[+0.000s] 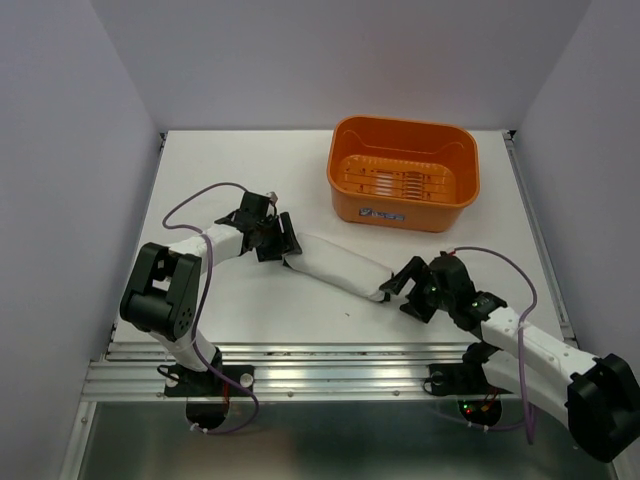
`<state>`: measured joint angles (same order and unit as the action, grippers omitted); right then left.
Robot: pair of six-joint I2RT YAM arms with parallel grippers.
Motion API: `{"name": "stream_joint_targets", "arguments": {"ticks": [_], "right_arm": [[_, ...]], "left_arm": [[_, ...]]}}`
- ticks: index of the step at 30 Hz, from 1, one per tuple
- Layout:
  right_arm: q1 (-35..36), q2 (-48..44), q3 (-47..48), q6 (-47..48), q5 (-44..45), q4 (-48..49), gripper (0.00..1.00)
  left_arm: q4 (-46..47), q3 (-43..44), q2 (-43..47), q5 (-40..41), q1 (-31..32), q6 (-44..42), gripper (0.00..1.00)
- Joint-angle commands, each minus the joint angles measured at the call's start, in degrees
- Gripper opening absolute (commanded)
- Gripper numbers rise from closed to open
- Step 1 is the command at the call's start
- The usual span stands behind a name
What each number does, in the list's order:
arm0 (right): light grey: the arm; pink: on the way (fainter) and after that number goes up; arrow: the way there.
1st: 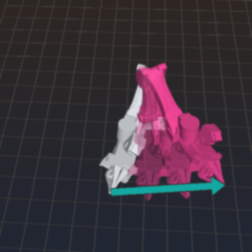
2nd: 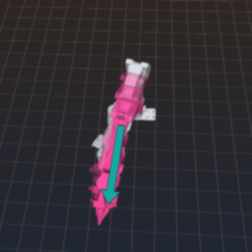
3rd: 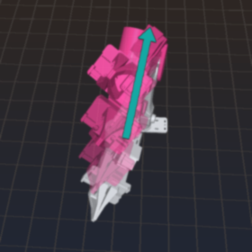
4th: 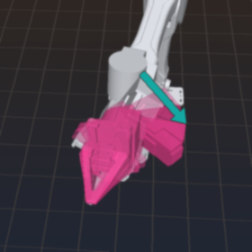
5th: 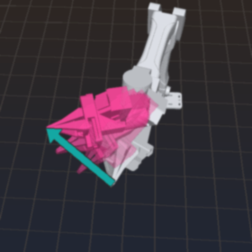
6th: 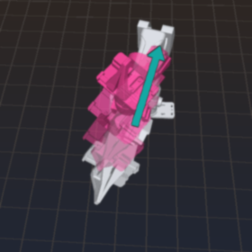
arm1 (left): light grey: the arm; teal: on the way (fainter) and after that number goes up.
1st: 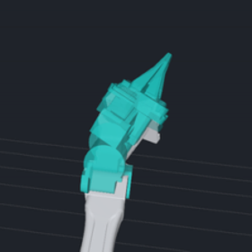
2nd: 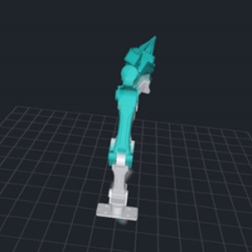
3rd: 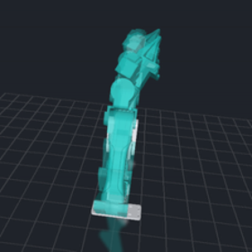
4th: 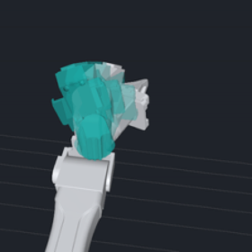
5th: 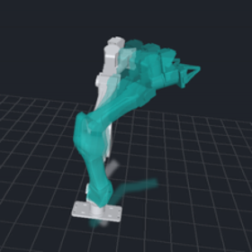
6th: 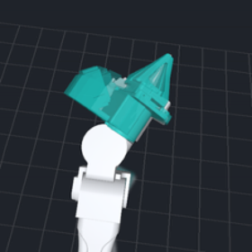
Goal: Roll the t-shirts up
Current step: Pick up the T-shirt from the center of the board.
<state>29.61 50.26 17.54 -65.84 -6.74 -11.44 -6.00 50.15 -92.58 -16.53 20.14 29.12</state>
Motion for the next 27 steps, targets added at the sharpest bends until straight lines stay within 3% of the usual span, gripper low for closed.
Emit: {"name": "stream_joint_targets", "arguments": {"ticks": [1,13,16,21,27], "right_arm": [[-0.07,1.50,-1.89,-3.15,0.59,11.61,0.93],[-0.07,15.30,-2.95,-4.21,-0.73,25.33,0.77],[-0.07,16.97,-2.51,-4.38,-0.46,25.68,0.65],[-0.07,19.87,-1.90,-4.82,-0.55,27.35,0.55],[-0.07,23.04,0.65,-2.10,-1.08,27.00,0.28]], "left_arm": [[1.17,-0.93,0.55,-0.61,0.43,0.23,0.71],[0.38,-0.14,-0.15,-0.08,0.43,-0.38,0.70],[0.29,0.03,-0.15,0.01,0.51,-0.47,0.70],[0.46,0.12,-0.85,0.19,0.51,-0.21,0.70],[0.99,-0.75,-1.55,0.01,0.43,-0.03,0.70]]}}
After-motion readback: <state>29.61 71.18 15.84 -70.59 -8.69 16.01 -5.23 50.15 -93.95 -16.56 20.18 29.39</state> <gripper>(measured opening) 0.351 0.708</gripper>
